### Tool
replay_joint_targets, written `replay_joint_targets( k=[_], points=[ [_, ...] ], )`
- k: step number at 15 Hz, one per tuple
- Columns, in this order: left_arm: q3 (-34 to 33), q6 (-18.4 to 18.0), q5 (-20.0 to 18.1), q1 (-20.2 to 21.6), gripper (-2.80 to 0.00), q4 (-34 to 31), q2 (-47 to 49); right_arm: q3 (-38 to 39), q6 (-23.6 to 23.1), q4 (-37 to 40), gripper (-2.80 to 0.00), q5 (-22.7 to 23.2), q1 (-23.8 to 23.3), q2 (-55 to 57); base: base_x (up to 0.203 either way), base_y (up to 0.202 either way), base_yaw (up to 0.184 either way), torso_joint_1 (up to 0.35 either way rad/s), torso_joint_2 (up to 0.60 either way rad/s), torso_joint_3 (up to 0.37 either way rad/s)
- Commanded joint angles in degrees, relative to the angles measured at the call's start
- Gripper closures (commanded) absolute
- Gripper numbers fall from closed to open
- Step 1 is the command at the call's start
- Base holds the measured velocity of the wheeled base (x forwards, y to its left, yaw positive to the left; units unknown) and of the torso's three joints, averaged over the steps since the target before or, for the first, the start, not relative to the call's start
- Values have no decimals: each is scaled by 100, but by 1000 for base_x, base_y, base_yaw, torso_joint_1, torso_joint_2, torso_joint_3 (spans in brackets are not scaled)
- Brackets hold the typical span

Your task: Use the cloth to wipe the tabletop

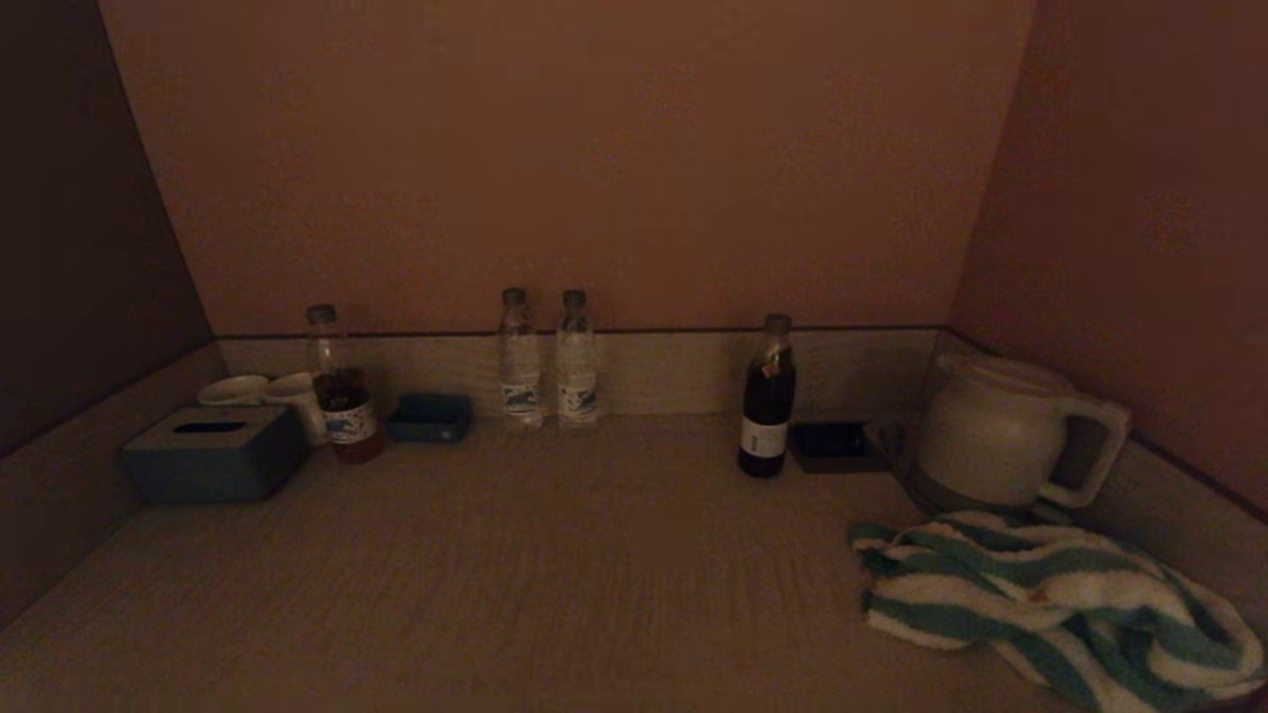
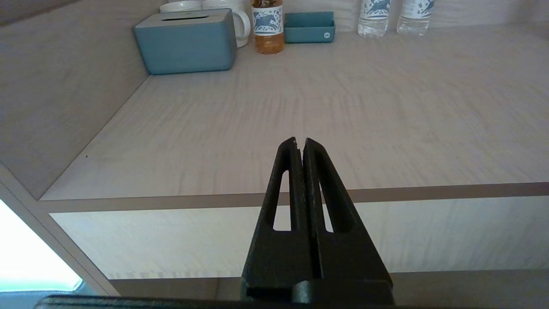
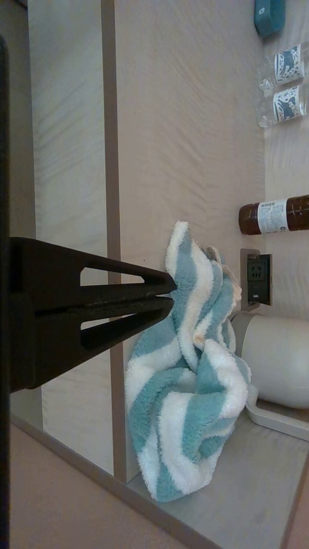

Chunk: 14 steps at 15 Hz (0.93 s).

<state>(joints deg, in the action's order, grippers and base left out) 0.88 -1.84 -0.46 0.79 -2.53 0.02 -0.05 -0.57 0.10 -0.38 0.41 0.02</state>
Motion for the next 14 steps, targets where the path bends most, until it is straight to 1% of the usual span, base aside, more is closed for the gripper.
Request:
replay_joint_targets(
  k=[1,14],
  points=[
    [0,0,2,9,0,-2,6,-4,-13,-10,0,3,2,6,0,0,0,0,0,0],
    [0,0,2,9,0,-2,6,5,-20,-1,0,-6,2,-2,0,0,0,0,0,0]
  ],
)
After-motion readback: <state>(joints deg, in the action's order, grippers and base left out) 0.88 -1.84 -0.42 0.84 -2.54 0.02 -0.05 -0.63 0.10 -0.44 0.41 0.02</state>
